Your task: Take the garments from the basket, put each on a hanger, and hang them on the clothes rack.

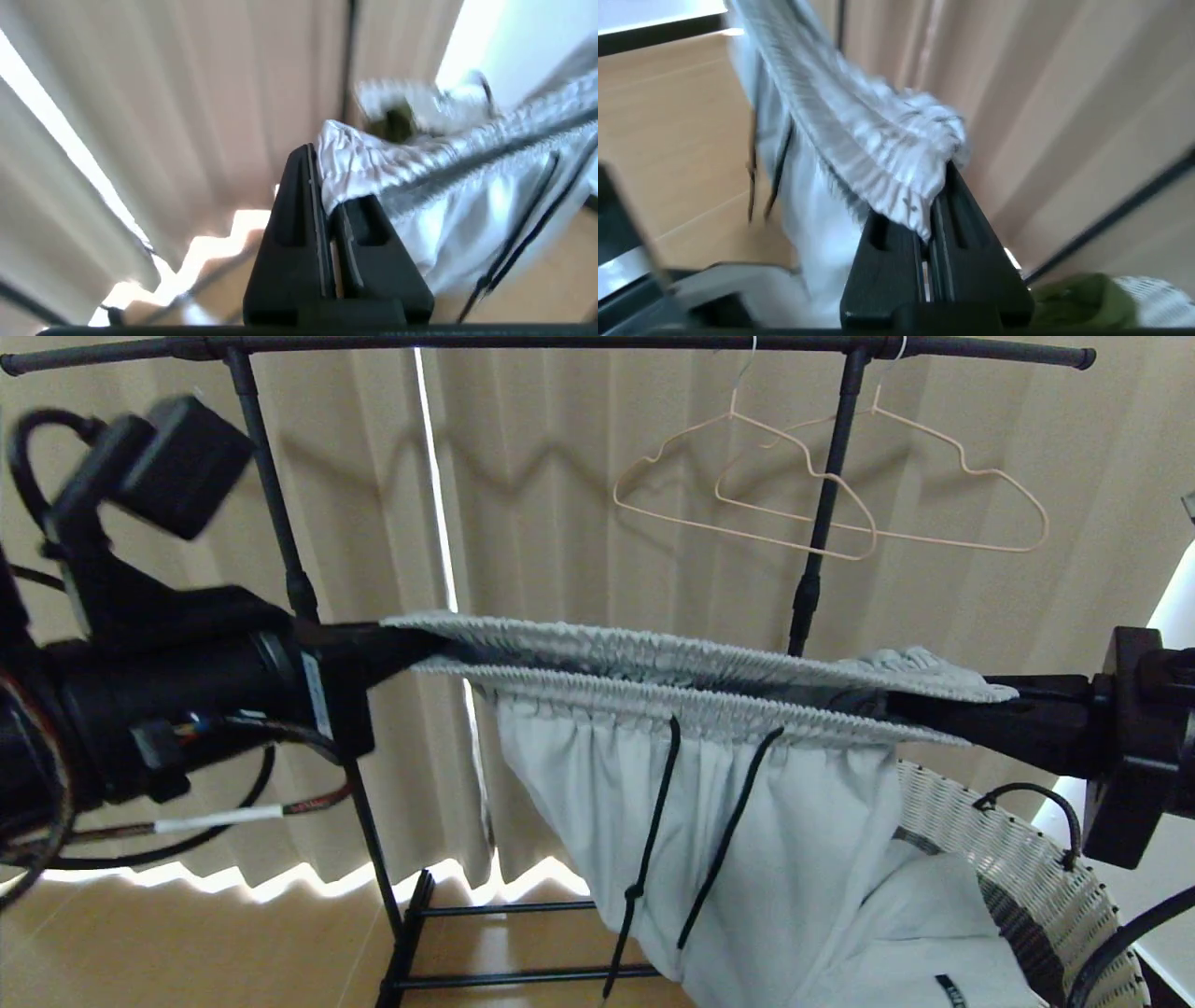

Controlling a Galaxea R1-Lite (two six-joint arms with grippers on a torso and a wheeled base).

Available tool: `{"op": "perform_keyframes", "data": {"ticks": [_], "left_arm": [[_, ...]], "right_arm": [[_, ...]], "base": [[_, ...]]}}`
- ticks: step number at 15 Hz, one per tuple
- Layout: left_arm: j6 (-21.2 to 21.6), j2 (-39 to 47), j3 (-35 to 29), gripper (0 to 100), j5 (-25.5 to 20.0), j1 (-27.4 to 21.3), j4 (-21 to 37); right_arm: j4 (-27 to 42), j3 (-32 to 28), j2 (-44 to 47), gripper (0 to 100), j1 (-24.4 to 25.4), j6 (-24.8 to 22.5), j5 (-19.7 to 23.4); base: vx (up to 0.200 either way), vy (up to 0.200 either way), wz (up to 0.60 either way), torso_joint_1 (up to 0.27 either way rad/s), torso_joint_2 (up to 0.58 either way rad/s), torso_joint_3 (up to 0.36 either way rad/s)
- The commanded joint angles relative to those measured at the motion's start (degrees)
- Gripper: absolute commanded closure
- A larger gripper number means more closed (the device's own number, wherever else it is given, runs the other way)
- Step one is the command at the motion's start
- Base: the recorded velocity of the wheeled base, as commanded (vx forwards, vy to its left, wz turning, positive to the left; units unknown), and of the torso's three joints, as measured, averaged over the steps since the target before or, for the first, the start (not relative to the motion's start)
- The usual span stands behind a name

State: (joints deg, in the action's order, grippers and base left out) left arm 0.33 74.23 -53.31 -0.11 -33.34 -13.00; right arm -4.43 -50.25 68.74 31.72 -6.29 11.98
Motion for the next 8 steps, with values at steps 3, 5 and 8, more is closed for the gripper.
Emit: {"op": "perform_keyframes", "data": {"ticks": [3, 5, 8], "left_arm": [[0.0, -0.6, -11.7, 100, -0.2, 3.6, 7.6], [0.2, -0.4, -14.0, 100, -0.1, 4.3, 9.4], [-0.1, -0.1, -11.1, 100, 0.0, 4.4, 9.2]], "right_arm": [[-2.1, -4.5, 4.4, 100, -1.2, -0.5, -0.1], [-4.0, -6.8, 6.3, 100, -1.2, -0.5, -0.1], [-4.5, -8.2, 9.0, 100, -2.0, -0.5, -0.1]], "base": [[0.0, 0.0, 0.0, 0.0, 0.0, 0.0], [0.0, 0.0, 0.0, 0.0, 0.0, 0.0], [0.0, 0.0, 0.0, 0.0, 0.0, 0.0]]}}
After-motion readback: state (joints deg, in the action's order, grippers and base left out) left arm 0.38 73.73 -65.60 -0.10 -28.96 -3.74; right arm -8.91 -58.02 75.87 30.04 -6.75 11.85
